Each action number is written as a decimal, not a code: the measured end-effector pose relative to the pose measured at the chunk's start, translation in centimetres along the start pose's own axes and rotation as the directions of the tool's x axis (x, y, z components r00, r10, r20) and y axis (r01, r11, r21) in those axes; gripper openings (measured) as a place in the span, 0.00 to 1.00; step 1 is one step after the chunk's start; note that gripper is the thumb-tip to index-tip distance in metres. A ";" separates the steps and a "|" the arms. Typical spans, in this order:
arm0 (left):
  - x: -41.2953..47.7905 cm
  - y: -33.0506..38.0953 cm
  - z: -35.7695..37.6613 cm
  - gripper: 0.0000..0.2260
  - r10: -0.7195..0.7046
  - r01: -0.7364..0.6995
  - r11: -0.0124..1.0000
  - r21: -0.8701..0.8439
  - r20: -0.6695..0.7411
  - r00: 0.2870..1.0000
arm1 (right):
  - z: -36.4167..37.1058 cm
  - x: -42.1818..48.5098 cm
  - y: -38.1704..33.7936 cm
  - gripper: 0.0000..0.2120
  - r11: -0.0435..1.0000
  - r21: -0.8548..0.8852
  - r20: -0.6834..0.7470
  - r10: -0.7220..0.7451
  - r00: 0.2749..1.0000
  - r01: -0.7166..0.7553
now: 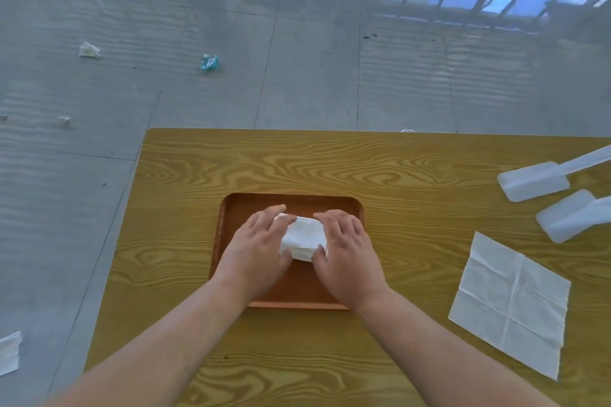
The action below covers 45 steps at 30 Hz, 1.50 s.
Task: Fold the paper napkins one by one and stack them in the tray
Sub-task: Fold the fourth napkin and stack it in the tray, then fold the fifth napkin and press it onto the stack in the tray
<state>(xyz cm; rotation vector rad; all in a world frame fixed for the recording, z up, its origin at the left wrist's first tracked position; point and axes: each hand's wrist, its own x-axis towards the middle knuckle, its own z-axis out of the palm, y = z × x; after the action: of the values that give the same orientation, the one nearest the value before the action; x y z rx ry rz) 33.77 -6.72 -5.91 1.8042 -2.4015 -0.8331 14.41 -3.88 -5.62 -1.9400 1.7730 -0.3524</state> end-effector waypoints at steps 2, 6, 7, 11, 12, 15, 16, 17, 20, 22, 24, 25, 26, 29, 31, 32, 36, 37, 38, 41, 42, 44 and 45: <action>-0.3 -0.1 0.7 0.28 0.075 -0.088 0.989 0.123 0.109 0.991 | 0.8 -0.4 0.1 0.26 0.994 -0.040 0.084 -0.101 0.991 0.105; -0.7 -0.8 1.7 0.32 0.040 -0.096 0.978 0.184 0.282 0.959 | 2.5 -0.9 0.8 0.30 0.978 -0.141 0.426 -0.079 0.901 0.153; -0.7 -1.0 1.7 0.32 0.033 -0.091 0.978 0.189 0.291 0.956 | 2.8 -0.9 1.0 0.30 0.975 -0.162 0.449 -0.064 0.891 0.152; -0.5 -0.8 1.5 0.33 0.002 -0.083 0.968 0.238 0.322 0.947 | 2.6 -0.8 1.6 0.29 0.978 -0.159 0.473 -0.047 0.880 0.138; -0.4 -0.3 1.4 0.32 -0.011 -0.078 0.962 0.261 0.323 0.946 | 2.3 -0.9 1.7 0.29 0.977 -0.156 0.478 -0.053 0.877 0.144; -0.1 1.6 0.9 0.23 -0.021 -0.067 0.926 0.372 0.229 0.973 | 0.9 -1.8 2.2 0.29 0.980 -0.130 0.429 -0.082 0.899 0.152; 0.1 2.5 0.8 0.20 -0.017 -0.059 0.918 0.393 0.188 0.982 | 0.2 -2.4 2.6 0.29 0.983 -0.124 0.382 -0.078 0.921 0.135; 0.5 3.7 0.8 0.18 -0.002 -0.060 0.919 0.389 0.156 0.988 | -0.7 -3.1 3.4 0.29 0.989 -0.117 0.316 -0.050 0.947 0.091; 1.8 7.8 1.7 0.16 0.095 -0.139 0.937 0.320 0.150 0.984 | -3.6 -5.9 7.1 0.29 0.980 -0.112 0.104 0.176 0.979 -0.165; 2.8 11.3 2.8 0.17 0.167 -0.214 0.934 0.287 0.181 0.969 | -5.4 -8.2 10.5 0.32 0.920 -0.135 0.038 0.376 0.926 -0.368; 3.5 15.0 4.1 0.18 0.231 -0.283 0.923 0.259 0.216 0.949 | -6.8 -10.3 13.9 0.37 0.829 -0.166 0.055 0.548 0.834 -0.534; 3.9 17.0 4.9 0.19 0.261 -0.319 0.915 0.246 0.241 0.935 | -7.3 -11.5 15.7 0.38 0.791 -0.181 0.078 0.603 0.794 -0.584; 4.2 18.9 5.8 0.19 0.291 -0.355 0.906 0.233 0.267 0.919 | -7.7 -12.7 17.1 0.39 0.771 -0.185 0.111 0.632 0.767 -0.609; 4.9 23.8 8.6 0.21 0.360 -0.440 0.876 0.196 0.341 0.868 | -8.1 -15.8 20.0 0.37 0.826 -0.180 0.238 0.563 0.791 -0.534; 5.4 26.3 10.5 0.22 0.391 -0.482 0.856 0.189 0.373 0.841 | -8.3 -17.6 21.7 0.31 0.898 -0.135 0.286 0.439 0.852 -0.418; 5.6 27.3 11.4 0.22 0.397 -0.493 0.849 0.189 0.388 0.832 | -8.6 -18.2 22.5 0.29 0.923 -0.082 0.294 0.384 0.876 -0.377; 6.3 29.3 13.8 0.25 0.367 -0.543 0.798 0.263 0.502 0.783 | -9.9 -20.3 25.2 0.26 0.937 0.010 0.199 0.339 0.919 -0.348; 6.4 29.6 14.2 0.25 0.351 -0.553 0.778 0.298 0.523 0.776 | -10.2 -20.8 26.0 0.26 0.926 0.008 0.161 0.372 0.914 -0.378; 6.5 29.9 14.5 0.24 0.327 -0.550 0.767 0.330 0.537 0.778 | -10.4 -21.3 26.8 0.26 0.910 0.009 0.129 0.410 0.903 -0.414; 6.5 30.8 14.9 0.18 0.247 -0.476 0.803 0.358 0.527 0.813 | -11.0 -22.2 28.7 0.26 0.876 0.027 0.074 0.479 0.875 -0.482; 6.6 31.0 14.9 0.17 0.231 -0.449 0.820 0.355 0.512 0.827 | -11.1 -22.2 29.2 0.26 0.878 0.036 0.075 0.473 0.878 -0.477; 7.0 31.0 14.9 0.16 0.242 -0.413 0.842 0.348 0.441 0.865 | -11.1 -21.9 29.8 0.27 0.902 0.057 0.119 0.420 0.900 -0.428; 7.2 31.0 14.8 0.17 0.250 -0.394 0.850 0.351 0.390 0.886 | -11.2 -21.7 29.9 0.28 0.914 0.071 0.149 0.387 0.910 -0.400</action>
<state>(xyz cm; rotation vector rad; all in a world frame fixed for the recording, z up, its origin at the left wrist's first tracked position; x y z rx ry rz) -0.90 -1.48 -7.49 1.3534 -3.2012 -0.6571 -19.55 14.24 -8.55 -1.4525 1.9610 -0.1626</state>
